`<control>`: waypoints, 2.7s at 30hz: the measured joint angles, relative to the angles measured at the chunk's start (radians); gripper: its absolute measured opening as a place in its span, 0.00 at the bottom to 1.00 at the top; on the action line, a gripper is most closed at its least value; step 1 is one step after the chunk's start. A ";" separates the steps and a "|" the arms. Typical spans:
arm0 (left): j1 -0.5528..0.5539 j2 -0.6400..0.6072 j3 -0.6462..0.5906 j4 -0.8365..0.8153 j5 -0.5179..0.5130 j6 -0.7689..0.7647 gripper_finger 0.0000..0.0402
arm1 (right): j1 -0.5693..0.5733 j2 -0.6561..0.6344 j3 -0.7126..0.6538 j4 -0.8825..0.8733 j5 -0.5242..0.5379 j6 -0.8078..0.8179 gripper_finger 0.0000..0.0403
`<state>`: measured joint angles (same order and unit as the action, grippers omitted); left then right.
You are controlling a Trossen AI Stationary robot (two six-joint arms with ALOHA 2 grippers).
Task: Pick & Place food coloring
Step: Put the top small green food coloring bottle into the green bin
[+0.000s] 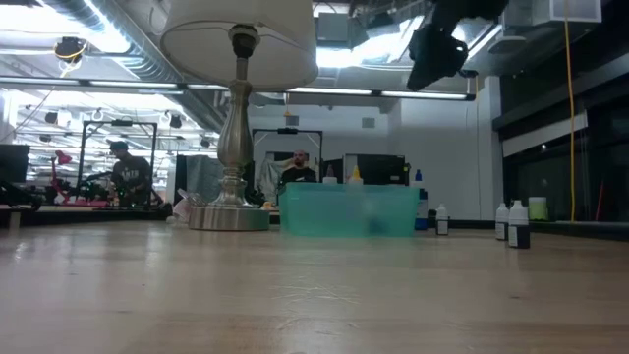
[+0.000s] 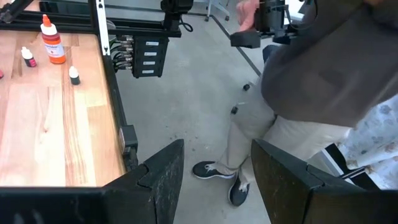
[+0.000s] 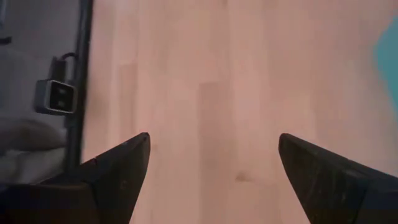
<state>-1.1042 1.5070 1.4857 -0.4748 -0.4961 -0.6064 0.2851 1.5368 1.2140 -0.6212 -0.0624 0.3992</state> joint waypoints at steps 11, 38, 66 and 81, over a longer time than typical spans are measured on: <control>0.000 0.000 0.000 0.000 0.000 0.000 0.45 | 0.072 0.014 0.000 0.117 0.014 0.094 0.88; 0.000 0.000 0.000 0.000 0.000 0.000 0.45 | 0.071 0.014 0.000 0.111 -0.038 0.095 0.88; 0.053 0.085 0.000 -0.583 -0.014 -0.937 0.45 | 0.071 0.014 0.000 0.112 -0.035 0.097 0.88; 0.089 0.272 0.000 -1.032 0.225 -1.195 0.45 | 0.071 0.014 0.000 0.113 -0.010 0.093 0.88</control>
<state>-1.0156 1.7792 1.4860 -1.5066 -0.2712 -1.8017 0.3557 1.5505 1.2140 -0.5083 -0.0719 0.4923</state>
